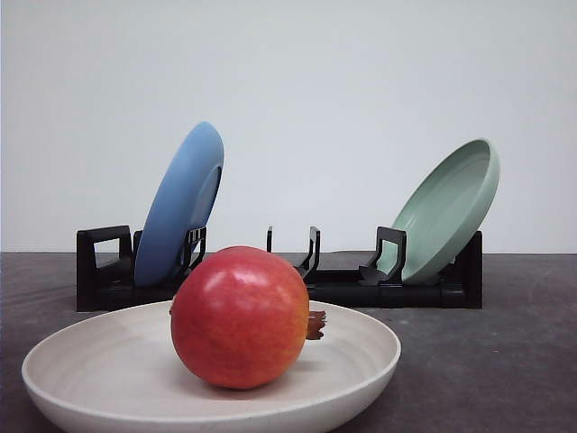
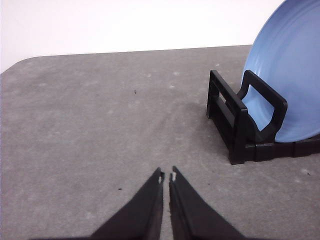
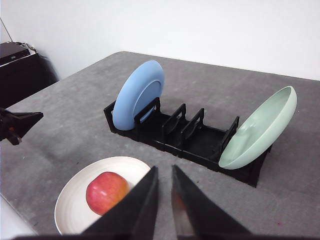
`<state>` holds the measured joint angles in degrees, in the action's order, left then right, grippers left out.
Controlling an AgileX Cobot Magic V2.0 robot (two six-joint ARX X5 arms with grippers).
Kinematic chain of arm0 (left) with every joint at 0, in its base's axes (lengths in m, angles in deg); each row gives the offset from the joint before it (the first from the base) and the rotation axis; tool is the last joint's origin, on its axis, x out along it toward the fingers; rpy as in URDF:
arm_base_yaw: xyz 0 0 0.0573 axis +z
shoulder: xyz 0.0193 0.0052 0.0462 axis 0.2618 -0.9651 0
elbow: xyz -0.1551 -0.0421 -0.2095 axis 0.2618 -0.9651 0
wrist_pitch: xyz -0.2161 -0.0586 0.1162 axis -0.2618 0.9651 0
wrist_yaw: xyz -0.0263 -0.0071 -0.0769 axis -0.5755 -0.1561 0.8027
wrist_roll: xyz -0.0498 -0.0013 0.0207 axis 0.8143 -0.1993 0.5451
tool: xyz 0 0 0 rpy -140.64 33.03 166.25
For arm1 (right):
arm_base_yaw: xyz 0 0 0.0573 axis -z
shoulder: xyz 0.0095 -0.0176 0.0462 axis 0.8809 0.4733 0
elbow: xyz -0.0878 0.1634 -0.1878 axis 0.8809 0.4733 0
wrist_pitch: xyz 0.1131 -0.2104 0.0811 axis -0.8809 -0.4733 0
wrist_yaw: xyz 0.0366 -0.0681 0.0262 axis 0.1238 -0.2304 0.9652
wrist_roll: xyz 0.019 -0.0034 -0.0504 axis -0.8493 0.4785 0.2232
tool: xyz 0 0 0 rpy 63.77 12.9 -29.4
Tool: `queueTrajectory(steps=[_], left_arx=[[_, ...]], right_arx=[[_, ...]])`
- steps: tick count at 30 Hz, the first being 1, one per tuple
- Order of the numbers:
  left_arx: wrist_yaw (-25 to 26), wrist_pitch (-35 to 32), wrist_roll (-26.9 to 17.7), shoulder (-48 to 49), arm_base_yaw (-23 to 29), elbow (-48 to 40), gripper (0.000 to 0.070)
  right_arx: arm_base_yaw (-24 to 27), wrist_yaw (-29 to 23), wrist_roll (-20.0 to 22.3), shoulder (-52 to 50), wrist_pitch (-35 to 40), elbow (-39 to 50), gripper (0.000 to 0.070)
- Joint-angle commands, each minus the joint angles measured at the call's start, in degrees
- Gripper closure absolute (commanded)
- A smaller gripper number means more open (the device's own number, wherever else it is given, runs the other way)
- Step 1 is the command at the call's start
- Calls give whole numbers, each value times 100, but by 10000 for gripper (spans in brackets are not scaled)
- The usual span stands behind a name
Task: Place pomegranate in white plate
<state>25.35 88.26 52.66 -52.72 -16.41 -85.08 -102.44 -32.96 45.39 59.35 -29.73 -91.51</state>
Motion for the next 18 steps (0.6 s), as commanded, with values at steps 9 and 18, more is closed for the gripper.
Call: queueTrajectory(steps=[9,18], left_arx=[[-15,28,-52,4,15,-57,700],[-15,28,-52,4,15,-57,700]], right_arx=[[603,145,197,5,106,60,655],[3039,146,1372,-426,2879,2033,655]])
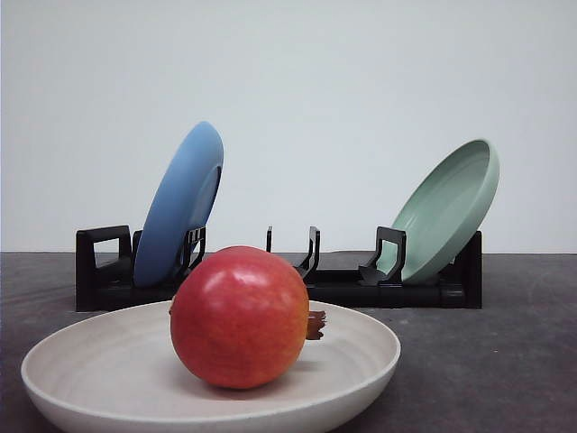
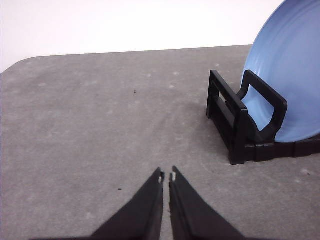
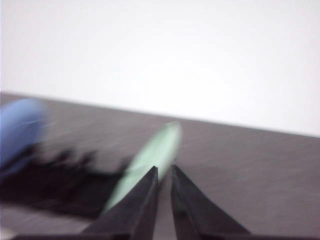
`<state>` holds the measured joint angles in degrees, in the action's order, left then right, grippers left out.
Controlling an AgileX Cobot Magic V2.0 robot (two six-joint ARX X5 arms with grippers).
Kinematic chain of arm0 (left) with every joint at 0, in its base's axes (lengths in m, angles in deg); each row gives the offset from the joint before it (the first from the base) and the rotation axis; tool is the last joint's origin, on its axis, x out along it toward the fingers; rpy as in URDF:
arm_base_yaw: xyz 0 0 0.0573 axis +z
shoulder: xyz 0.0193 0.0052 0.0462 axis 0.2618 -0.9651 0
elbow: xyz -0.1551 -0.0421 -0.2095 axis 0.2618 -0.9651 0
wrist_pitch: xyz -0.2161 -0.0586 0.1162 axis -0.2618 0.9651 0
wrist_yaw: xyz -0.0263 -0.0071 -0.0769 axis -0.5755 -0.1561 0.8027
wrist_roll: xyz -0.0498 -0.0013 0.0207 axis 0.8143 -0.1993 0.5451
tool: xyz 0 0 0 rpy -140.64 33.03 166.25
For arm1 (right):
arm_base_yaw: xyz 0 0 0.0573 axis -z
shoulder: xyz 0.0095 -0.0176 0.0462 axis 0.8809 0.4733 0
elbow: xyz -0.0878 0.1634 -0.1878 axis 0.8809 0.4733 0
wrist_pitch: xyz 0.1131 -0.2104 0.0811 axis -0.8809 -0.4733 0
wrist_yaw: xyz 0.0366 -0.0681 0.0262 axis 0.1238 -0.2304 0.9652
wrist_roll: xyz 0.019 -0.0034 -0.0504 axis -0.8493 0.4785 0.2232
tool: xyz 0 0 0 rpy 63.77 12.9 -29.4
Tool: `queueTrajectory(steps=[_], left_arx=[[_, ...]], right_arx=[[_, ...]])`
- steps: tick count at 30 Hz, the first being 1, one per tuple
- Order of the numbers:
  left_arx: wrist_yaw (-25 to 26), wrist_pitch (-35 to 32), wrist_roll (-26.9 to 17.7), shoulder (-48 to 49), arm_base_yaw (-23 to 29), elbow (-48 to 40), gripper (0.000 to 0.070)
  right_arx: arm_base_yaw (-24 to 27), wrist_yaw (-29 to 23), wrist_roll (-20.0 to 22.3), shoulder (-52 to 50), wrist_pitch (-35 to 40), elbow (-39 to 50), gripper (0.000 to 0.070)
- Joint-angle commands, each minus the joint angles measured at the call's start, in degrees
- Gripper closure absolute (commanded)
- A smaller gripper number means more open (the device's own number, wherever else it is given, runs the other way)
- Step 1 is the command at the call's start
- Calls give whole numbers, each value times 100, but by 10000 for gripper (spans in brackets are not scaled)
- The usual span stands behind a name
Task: Place pomegranate in white plate
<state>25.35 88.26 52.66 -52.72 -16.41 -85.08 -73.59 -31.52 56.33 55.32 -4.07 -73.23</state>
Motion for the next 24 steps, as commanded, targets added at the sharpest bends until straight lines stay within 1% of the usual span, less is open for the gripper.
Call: queueTrajectory(steps=[1,4,8,12,16,21,24], left_arx=[[-15,28,-52,4,15,-57,700],[-15,28,-52,4,15,-57,700],[-15,28,-52,4,15,-57,700],[-15,28,-52,4,15,-57,700],[-15,28,-52,4,15,-57,700],[-15,28,-52,4,15,-57,700],[-15,28,-53,4,15,-57,700]], right_arx=[[396,0,285,-81,608,523,655],[932,0,283,-229,1188,1352,655],[1288,2,278,-469,1445,2240,655],[1325,-2,266,-735,1545,2856,655],[1324,-1,256,-974,1553,3182,655],[1306,5,224,-976,1487,3223,655],[1306,5,92,-976,1405,3223,655]])
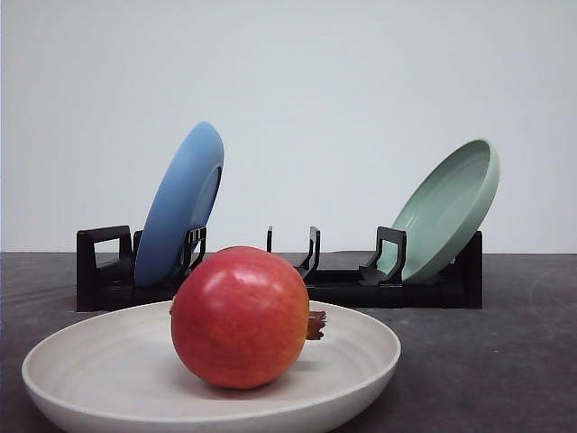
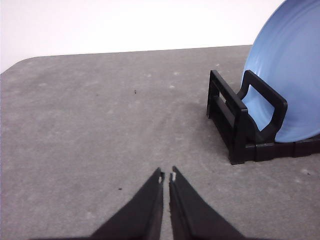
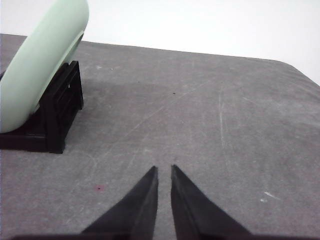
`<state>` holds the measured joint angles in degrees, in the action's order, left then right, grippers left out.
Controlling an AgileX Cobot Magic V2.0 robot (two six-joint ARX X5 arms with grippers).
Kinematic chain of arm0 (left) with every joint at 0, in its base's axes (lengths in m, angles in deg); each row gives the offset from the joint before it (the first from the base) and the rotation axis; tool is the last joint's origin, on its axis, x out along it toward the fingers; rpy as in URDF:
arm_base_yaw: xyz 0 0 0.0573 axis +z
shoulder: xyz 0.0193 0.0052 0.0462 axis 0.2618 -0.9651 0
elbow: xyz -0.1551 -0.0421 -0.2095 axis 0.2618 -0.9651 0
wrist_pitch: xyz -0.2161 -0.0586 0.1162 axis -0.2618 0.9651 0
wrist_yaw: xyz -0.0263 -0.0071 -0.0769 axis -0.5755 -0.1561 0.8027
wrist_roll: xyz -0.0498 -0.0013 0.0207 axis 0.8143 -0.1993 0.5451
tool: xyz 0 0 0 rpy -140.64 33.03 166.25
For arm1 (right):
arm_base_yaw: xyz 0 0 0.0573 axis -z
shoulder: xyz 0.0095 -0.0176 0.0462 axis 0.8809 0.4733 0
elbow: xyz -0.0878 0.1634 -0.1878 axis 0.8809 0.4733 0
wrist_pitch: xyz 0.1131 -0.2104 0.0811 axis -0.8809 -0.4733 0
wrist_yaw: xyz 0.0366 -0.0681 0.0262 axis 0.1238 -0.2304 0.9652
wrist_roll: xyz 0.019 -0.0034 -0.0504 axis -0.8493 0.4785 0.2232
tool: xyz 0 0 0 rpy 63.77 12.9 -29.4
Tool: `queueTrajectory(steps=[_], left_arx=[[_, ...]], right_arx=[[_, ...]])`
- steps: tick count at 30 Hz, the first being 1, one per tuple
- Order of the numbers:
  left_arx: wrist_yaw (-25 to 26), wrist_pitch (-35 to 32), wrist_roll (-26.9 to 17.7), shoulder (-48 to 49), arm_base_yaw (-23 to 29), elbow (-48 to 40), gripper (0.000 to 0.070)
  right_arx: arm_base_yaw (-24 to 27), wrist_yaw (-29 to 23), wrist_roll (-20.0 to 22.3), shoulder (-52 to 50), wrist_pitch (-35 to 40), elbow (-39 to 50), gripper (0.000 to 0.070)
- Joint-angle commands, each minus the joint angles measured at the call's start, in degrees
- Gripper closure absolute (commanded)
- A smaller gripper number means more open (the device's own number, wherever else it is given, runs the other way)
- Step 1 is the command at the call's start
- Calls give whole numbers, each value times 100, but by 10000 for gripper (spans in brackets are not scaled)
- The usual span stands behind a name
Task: Place pomegranate in white plate
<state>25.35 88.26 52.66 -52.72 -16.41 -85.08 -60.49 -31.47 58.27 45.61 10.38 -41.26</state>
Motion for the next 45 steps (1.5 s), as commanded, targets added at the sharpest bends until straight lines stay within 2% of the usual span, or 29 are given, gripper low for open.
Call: queueTrajectory(steps=[1,45], left_arx=[[-15,28,-54,4,15,-57,700],[-15,28,-52,4,15,-57,700]], right_arx=[[-4,2,-131,-4,-51,26,655],[-2,0,-175,-4,79,24,655]])
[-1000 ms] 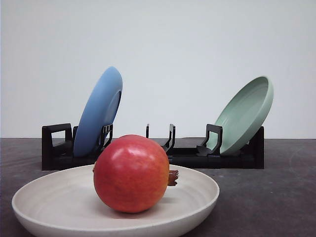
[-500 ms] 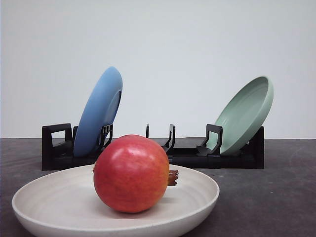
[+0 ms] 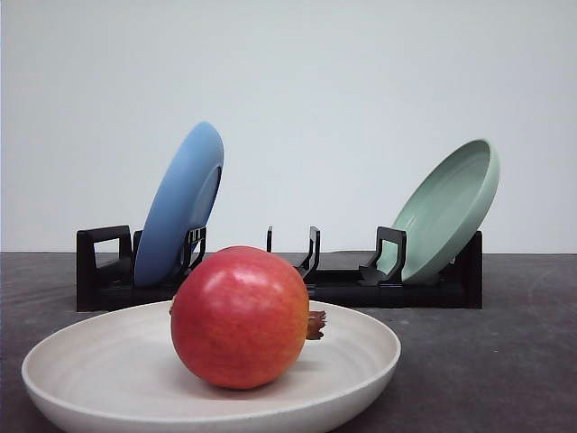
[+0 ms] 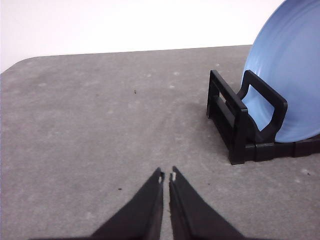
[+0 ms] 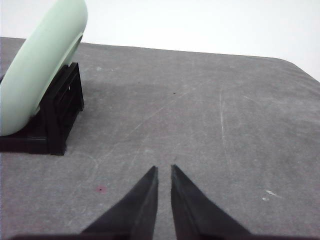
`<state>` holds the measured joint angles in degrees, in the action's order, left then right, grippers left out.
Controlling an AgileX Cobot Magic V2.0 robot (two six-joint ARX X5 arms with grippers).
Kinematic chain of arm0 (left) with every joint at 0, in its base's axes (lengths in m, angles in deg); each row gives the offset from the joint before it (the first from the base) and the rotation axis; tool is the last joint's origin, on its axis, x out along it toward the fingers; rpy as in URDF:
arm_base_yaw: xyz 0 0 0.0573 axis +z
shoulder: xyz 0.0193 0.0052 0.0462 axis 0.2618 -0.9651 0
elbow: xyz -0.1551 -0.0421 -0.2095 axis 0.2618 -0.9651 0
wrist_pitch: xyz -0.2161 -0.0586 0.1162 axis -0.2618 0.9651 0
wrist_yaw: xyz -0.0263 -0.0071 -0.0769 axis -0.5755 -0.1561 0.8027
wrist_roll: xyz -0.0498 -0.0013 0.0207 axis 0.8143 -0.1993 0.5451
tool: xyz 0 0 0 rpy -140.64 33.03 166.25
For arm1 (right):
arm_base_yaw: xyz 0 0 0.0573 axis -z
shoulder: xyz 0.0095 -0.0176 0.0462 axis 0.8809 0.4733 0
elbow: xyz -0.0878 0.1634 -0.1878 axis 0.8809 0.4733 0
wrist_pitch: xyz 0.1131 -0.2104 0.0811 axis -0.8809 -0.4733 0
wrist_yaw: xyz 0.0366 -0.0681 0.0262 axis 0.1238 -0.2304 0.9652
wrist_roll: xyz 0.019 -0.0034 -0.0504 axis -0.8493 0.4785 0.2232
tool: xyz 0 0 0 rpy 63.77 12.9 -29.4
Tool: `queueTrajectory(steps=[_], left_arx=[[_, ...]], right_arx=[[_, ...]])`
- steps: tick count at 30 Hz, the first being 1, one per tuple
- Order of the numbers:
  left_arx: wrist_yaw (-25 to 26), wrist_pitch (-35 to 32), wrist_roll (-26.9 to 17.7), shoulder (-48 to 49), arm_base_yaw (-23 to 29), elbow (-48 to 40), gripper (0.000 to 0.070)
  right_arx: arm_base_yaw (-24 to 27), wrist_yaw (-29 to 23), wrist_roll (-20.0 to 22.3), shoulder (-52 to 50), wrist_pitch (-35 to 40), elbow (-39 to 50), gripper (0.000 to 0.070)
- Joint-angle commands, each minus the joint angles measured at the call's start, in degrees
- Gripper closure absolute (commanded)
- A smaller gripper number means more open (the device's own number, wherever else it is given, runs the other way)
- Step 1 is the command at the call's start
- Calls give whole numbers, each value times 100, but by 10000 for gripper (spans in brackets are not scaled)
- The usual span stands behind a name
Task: Place pomegranate in white plate
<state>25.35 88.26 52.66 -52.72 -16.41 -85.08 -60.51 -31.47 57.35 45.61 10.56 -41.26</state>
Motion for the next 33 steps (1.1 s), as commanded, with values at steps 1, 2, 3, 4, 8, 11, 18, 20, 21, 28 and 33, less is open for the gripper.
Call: queueTrajectory(steps=[1,2,3,4,8,11,18,20,21,28,33], left_arx=[[-15,28,-52,4,15,-57,700],[-15,28,-52,4,15,-57,700],[-15,28,-52,4,15,-57,700],[-15,28,-52,4,15,-57,700],[-15,28,-52,4,15,-57,700],[-15,28,-52,4,15,-57,700],[-15,28,-52,4,15,-57,700],[-15,28,-52,4,15,-57,700],[-15,28,-52,4,15,-57,700],[-15,28,-52,4,15,-57,700],[-15,28,-52,4,15,-57,700]], right_arx=[[0,0,-83,-4,61,24,655],[0,0,-83,-4,61,24,655],[0,0,-83,-4,61,24,655],[0,0,-83,-4,61,24,655],[0,0,-83,-4,61,24,655],[0,0,-83,-4,61,24,655],[-2,0,-83,-4,61,24,655],[0,0,-83,-4,61,24,655],[0,0,-83,-4,61,24,655],[0,0,-83,-4,61,24,655],[0,0,-83,-4,61,24,655]])
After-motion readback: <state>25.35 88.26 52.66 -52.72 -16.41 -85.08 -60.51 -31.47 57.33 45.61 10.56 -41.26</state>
